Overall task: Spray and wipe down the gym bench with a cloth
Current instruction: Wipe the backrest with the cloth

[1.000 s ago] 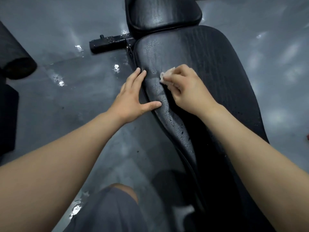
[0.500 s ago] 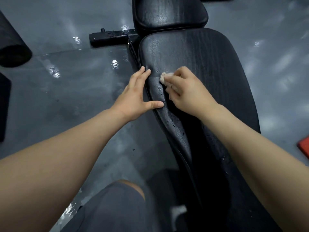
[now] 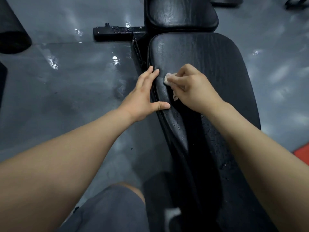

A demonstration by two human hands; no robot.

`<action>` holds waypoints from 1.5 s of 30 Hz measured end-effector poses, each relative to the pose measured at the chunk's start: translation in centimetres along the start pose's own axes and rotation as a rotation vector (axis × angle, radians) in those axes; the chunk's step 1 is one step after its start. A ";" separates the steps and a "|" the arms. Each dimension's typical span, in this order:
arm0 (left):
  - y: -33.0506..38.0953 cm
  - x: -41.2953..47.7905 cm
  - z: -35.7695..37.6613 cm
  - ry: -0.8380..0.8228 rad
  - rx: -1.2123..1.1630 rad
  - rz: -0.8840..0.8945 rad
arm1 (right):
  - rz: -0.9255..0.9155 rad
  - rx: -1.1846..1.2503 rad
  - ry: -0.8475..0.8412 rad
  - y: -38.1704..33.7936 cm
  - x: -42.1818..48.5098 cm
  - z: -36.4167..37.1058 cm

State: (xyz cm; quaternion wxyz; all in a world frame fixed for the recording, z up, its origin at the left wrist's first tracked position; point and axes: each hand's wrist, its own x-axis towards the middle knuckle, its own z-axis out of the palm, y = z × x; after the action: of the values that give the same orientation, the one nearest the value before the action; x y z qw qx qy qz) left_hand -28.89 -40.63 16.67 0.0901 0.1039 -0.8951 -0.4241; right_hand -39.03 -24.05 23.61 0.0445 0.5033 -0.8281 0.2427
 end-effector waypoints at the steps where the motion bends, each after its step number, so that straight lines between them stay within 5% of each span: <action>1: -0.2 -0.1 0.2 0.002 -0.018 0.001 | -0.028 -0.049 -0.022 -0.1 0.0 -0.2; 9: -0.3 -0.4 1.7 0.113 -0.128 -0.157 | 0.067 -0.056 0.159 -0.1 4.3 1.9; 15: -0.9 -0.5 2.6 0.036 -0.100 -0.256 | -0.134 -0.061 -0.032 -0.4 1.4 0.6; 22: 0.1 -1.0 2.4 -0.011 -0.113 -0.249 | -0.048 -0.076 0.062 -0.4 6.0 2.4; 27: -0.1 -0.6 2.1 -0.060 -0.036 -0.244 | -0.209 -0.031 -0.099 -0.8 2.9 1.5; 30: -0.1 -0.4 2.0 -0.078 0.000 -0.238 | -0.266 -0.098 -0.048 -0.6 3.9 2.1; 45: -0.1 -0.3 1.6 -0.132 0.170 -0.238 | 0.156 -0.129 0.158 3.7 15.9 2.4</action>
State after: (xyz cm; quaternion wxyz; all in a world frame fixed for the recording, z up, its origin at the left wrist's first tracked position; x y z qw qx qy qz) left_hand -29.00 -39.42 15.52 -0.0288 0.1883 -0.9132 -0.3603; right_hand -49.53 -36.63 25.22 0.1229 0.4129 -0.8725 0.2305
